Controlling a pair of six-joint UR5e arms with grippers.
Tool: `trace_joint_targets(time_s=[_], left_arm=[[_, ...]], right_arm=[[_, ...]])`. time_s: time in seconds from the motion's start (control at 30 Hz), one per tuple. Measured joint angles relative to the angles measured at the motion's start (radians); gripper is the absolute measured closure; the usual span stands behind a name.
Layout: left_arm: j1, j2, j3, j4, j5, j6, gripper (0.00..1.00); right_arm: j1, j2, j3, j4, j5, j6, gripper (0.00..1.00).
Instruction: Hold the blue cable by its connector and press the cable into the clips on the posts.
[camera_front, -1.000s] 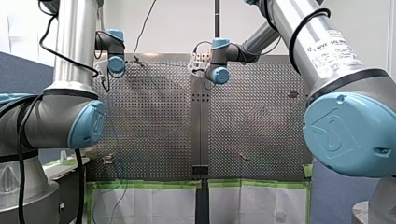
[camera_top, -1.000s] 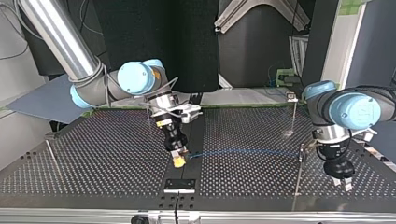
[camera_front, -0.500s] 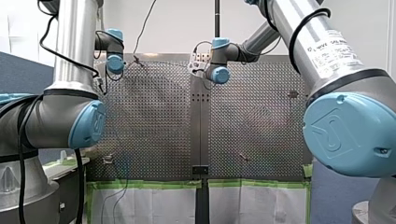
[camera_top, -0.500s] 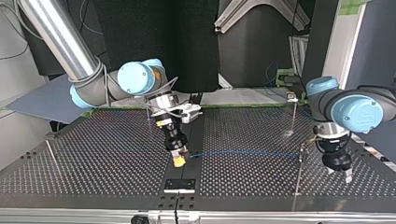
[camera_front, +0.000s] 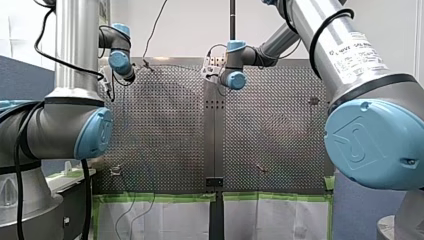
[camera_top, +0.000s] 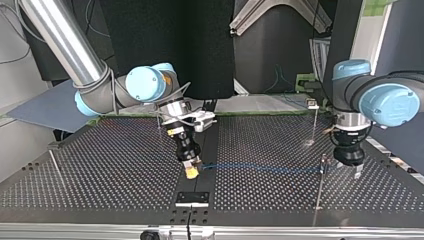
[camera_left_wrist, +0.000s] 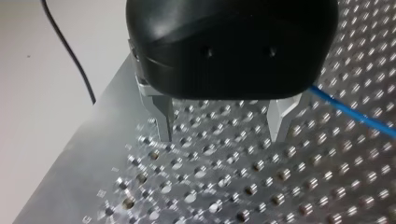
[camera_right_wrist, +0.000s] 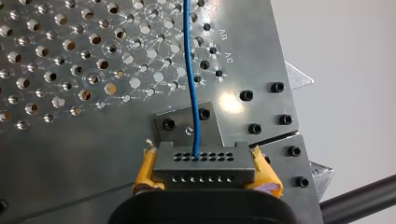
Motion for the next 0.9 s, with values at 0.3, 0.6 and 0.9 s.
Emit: trace_joint_targets(time_s=[0.3, 0.6, 0.9], left_arm=[[-0.007, 0.073, -0.02, -0.088, 0.029, 0.006, 0.0], [-0.02, 0.135, -0.02, -0.147, 0.067, 0.009, 0.0], [-0.041, 0.168, -0.02, -0.208, 0.105, 0.014, 0.0]], right_arm=[[0.0, 0.0, 0.0, 0.004, 0.0, 0.0, 1.0], [0.0, 0.0, 0.0, 0.004, 0.0, 0.0, 1.0], [0.0, 0.0, 0.0, 0.004, 0.0, 0.0, 1.0]])
